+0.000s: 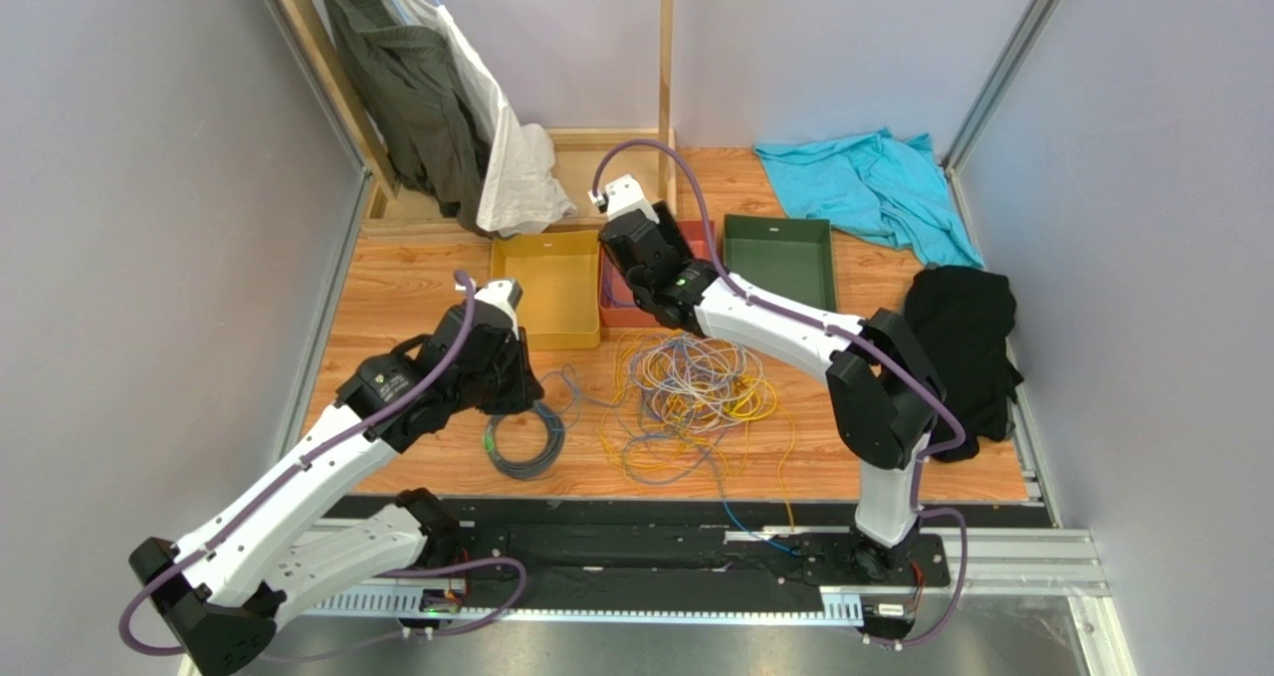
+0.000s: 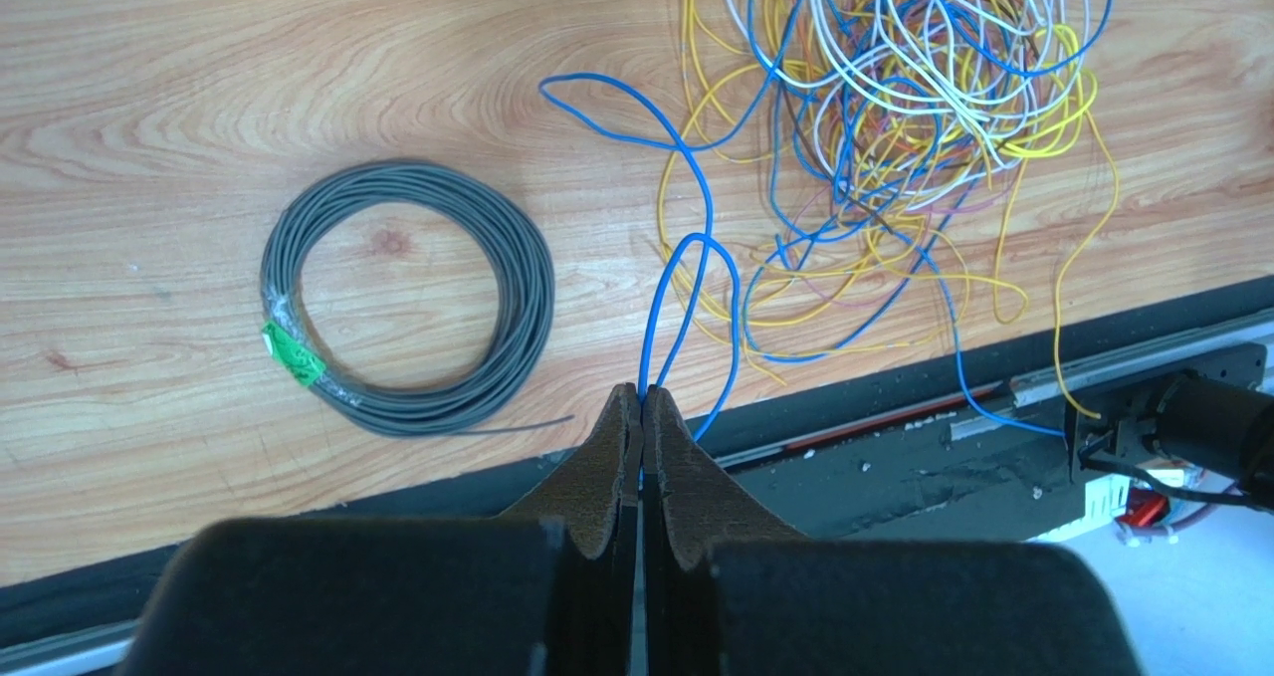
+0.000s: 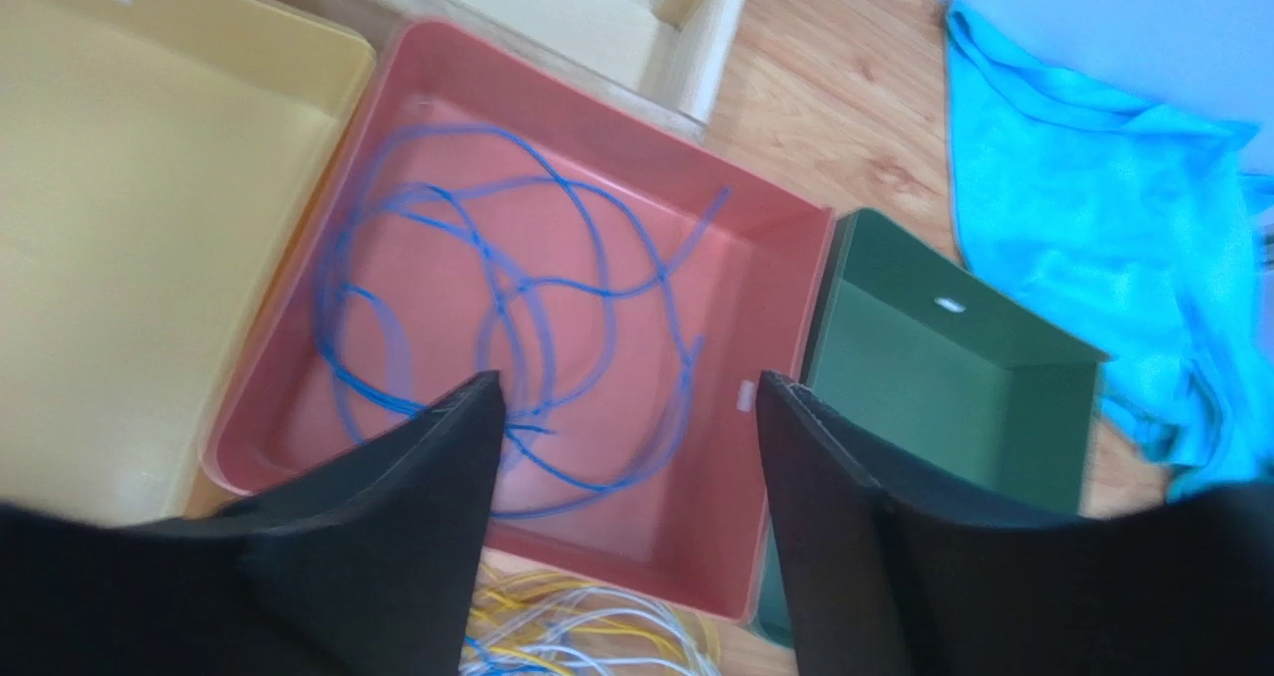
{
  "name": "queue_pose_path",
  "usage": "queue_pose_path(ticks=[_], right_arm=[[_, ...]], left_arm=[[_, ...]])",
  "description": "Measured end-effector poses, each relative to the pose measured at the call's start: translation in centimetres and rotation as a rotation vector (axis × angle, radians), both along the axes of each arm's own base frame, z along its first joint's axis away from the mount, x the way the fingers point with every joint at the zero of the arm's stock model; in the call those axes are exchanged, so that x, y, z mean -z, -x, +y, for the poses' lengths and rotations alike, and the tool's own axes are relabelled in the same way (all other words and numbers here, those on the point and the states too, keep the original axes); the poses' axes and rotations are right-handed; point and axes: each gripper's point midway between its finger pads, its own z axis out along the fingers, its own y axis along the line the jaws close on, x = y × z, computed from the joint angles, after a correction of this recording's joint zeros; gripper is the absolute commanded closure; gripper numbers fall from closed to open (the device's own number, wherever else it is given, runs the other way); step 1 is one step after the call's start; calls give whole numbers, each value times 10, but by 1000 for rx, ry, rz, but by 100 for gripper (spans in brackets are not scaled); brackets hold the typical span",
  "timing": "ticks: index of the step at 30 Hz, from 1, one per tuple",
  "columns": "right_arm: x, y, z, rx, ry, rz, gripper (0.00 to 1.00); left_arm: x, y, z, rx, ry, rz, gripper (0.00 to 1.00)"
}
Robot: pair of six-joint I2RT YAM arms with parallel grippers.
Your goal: Untangle the cables
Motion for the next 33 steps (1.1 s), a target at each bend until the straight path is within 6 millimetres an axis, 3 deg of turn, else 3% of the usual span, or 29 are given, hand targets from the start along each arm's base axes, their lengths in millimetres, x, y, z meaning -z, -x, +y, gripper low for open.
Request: queue_pose_path(ticks=[1, 3, 4, 7, 9, 12, 15, 17, 20, 26, 29, 33], right_arm=[[7, 1, -4, 7, 3, 19, 21], [13, 6, -9, 20, -2, 41, 4], [13, 10, -12, 24, -8, 53, 0], [-5, 26, -19, 34, -55, 55, 0], [-37, 41, -25, 41, -126, 28, 0], [-103, 74, -35, 29, -292, -45, 2], [-156, 120, -56, -11, -481, -107, 3], [-178, 150, -71, -40, -593, -126, 5], [-181, 178, -91, -56, -680, -115, 6], [-131, 201, -113, -31, -655, -22, 8], [-112, 207, -119, -27, -628, 15, 8], [-110, 210, -121, -30, -630, 23, 7]], left_arm=[[0, 0, 0, 1, -2, 1, 100], [-2, -2, -1, 0, -4, -4, 100], [-5, -4, -1, -1, -3, -11, 100], [-22, -11, -5, -2, 11, -45, 100], [-42, -18, -8, -5, 29, -88, 100], [-82, -32, -15, -9, 66, -171, 100], [-141, -50, -25, -5, 118, -284, 100], [-181, -61, -32, -1, 163, -366, 100], [-247, -73, -40, 9, 230, -501, 100], [-354, -84, -50, 44, 338, -726, 100], [-392, -86, -53, 47, 386, -810, 100], [-435, -88, -60, 56, 464, -897, 100]])
